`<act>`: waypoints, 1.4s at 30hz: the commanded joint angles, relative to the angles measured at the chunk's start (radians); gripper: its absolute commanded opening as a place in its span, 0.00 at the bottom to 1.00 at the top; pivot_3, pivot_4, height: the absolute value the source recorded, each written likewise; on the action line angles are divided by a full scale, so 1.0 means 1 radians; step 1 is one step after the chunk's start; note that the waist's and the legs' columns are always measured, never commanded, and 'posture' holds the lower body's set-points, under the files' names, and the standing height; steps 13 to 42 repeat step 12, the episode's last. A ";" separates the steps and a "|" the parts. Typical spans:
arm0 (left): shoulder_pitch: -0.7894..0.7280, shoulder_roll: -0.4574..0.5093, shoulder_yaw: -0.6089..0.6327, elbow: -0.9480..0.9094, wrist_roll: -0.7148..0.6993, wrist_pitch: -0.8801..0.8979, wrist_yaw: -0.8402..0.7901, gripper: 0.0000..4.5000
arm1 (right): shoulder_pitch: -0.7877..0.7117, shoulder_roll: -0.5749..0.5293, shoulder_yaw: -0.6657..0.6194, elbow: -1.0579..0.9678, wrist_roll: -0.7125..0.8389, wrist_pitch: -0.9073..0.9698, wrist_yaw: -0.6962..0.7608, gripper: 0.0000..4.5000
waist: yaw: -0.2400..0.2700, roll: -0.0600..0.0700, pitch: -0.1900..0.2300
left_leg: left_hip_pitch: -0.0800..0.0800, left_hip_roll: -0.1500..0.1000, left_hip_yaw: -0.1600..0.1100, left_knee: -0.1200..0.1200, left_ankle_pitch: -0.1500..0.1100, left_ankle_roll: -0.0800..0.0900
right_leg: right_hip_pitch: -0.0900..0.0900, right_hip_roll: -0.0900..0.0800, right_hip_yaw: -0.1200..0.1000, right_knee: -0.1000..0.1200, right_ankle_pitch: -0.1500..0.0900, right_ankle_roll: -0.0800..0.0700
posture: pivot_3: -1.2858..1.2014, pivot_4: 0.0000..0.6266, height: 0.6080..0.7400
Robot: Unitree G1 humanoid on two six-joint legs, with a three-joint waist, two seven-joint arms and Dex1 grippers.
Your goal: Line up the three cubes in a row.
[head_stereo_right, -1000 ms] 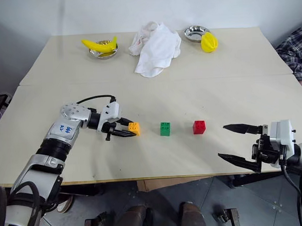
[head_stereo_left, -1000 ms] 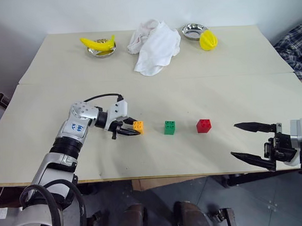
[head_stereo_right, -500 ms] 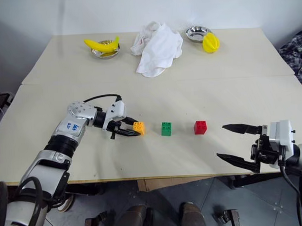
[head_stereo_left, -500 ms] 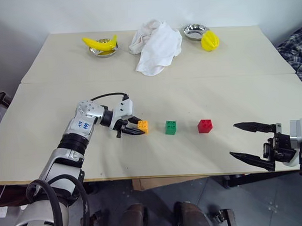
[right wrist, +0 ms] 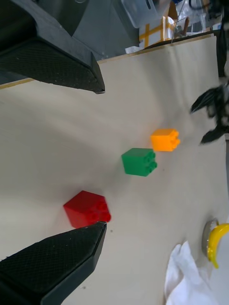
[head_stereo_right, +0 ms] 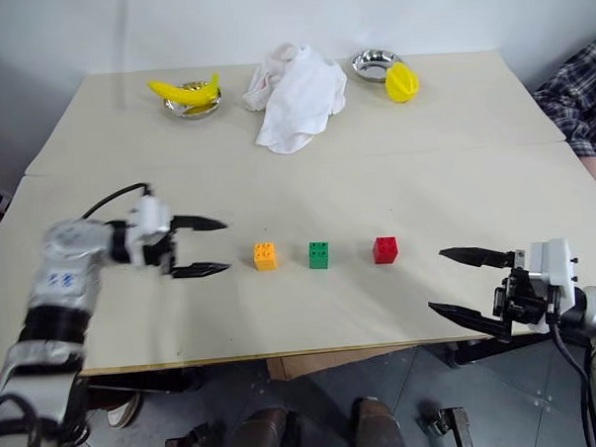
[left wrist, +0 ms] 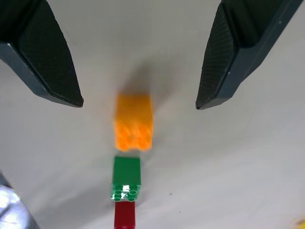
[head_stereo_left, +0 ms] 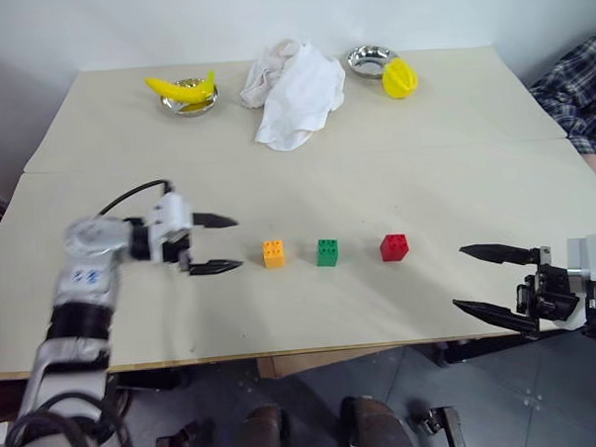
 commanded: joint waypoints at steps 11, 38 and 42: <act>0.589 0.093 0.388 -0.450 -0.139 0.114 0.197 0.89 | -0.084 -0.076 -0.013 0.273 -0.076 -0.188 0.166 1.00 | 0.022 0.001 0.000 | 0.002 0.000 -0.001 -0.001 -0.001 0.000 | 0.002 -0.002 0.002 -0.006 -0.001 -0.001 | 0.52 0.24 1.00; 0.597 0.094 0.386 -0.458 -0.144 0.122 0.201 0.89 | -0.087 -0.077 -0.012 0.283 -0.076 -0.192 0.168 1.00 | 0.022 0.001 0.000 | 0.002 0.000 -0.001 -0.001 -0.001 0.000 | 0.002 -0.002 0.002 -0.006 -0.001 -0.001 | 0.52 0.24 1.00; 0.597 0.094 0.386 -0.458 -0.144 0.122 0.201 0.89 | -0.087 -0.077 -0.012 0.283 -0.076 -0.192 0.168 1.00 | 0.022 0.001 0.000 | 0.002 0.000 -0.001 -0.001 -0.001 0.000 | 0.002 -0.002 0.002 -0.006 -0.001 -0.001 | 0.52 0.24 1.00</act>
